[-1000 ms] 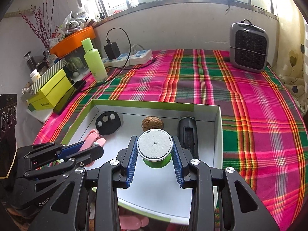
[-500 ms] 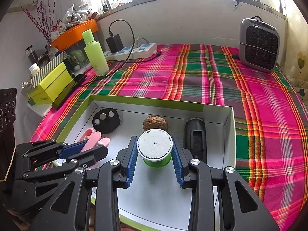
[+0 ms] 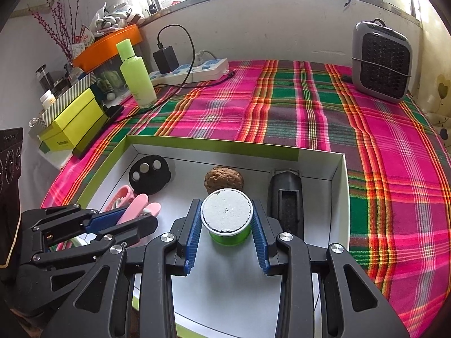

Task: Organize objects
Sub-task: 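Lower the jar into the box with the right tool while the left lowers the pink block, then open the left tool to release the pink block while the right releases the jar, then withdraw both open tools from the box toward the remaining objects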

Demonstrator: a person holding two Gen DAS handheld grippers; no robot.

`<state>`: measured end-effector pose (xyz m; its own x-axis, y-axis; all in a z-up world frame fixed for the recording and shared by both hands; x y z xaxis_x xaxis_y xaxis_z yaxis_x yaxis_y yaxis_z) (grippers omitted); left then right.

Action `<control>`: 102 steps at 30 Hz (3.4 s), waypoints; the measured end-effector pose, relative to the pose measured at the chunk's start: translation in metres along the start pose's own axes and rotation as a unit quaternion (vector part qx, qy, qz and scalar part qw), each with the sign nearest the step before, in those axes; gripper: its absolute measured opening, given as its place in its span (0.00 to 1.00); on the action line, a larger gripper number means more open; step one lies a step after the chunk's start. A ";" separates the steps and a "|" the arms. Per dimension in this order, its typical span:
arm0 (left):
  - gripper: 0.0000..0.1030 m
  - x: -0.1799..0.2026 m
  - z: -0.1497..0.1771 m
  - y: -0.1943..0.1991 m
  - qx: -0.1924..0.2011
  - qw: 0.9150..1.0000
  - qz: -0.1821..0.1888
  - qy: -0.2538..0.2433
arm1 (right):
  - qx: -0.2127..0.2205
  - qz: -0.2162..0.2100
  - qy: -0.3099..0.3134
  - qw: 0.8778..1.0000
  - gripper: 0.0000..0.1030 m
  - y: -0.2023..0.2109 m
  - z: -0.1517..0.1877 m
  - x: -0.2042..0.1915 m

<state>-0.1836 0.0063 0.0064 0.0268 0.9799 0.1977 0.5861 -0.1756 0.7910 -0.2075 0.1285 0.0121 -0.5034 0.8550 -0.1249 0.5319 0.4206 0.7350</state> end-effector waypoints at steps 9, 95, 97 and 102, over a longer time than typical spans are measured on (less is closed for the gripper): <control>0.16 -0.001 0.000 -0.003 -0.003 1.000 -0.001 0.002 | 0.002 0.001 0.004 1.000 0.34 -0.001 0.000 -0.002; 0.37 -0.001 0.053 0.085 0.053 0.998 -0.007 0.012 | 0.056 0.052 0.021 0.997 0.43 0.085 0.053 -0.044; 0.37 -0.002 0.056 0.086 0.052 0.999 -0.005 0.015 | 0.055 0.055 0.019 0.997 0.43 0.087 0.058 -0.044; 0.37 -0.005 0.065 0.089 0.050 0.999 0.003 0.020 | 0.059 0.057 0.005 0.997 0.43 0.094 0.067 -0.042</control>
<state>-0.0783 -0.0084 0.0380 0.0000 0.9741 0.2260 0.6641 -0.1690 0.7283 -0.0907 0.1524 0.0416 -0.4425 0.8960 -0.0377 0.6614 0.3545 0.6610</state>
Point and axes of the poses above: each gripper's, at about its wrist camera, not at the fingertips, and y roughly against the way its jaws point, x to its right, z to its underside, the point moved 1 cm from there along -y, roughly the way its jaws point, and after that the axes turned 7 degrees about y, right-handed, at the moved point
